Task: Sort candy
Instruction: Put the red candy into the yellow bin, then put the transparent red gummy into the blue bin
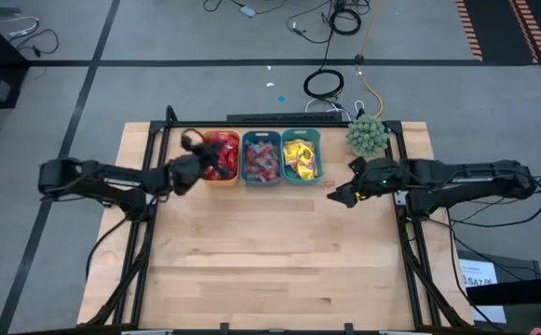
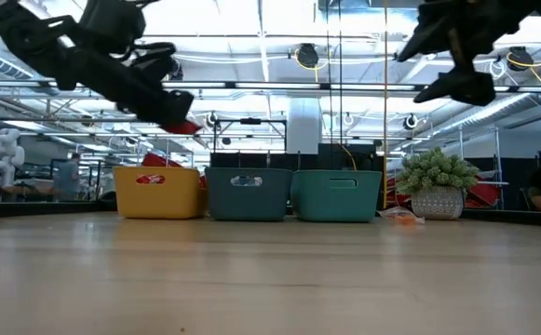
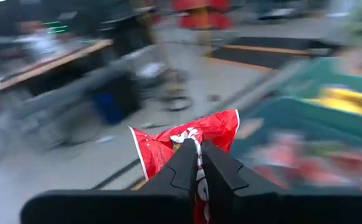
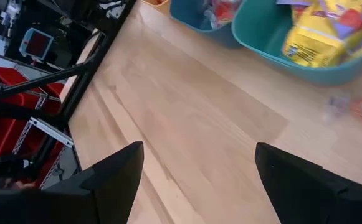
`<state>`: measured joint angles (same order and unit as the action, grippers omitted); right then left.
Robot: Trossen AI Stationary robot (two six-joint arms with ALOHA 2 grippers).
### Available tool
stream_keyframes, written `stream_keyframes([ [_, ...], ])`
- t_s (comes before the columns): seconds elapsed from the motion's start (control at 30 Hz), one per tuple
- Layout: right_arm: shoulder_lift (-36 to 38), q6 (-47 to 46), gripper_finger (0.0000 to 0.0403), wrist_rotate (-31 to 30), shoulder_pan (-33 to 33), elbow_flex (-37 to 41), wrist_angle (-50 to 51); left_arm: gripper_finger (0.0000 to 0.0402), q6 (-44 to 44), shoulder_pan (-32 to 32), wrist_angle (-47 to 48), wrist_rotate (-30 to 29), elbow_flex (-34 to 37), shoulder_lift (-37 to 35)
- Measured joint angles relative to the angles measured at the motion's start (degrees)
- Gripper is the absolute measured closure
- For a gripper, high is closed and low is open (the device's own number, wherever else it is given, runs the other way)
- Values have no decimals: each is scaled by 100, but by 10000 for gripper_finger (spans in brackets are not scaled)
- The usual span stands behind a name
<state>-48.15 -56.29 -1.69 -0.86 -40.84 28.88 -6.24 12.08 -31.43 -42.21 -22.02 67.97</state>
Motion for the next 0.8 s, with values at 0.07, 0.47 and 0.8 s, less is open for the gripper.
stream_keyframes([
  [0.07,-195,-1,104,0,0,0,-263,365,203,225,104,-288,115,-172],
  [0.47,-780,-252,104,20,0,0,-820,285,1335,1196,648,1039,161,-313],
  [0.8,-766,-59,104,26,0,0,-797,283,1181,1223,607,1203,15,-315],
])
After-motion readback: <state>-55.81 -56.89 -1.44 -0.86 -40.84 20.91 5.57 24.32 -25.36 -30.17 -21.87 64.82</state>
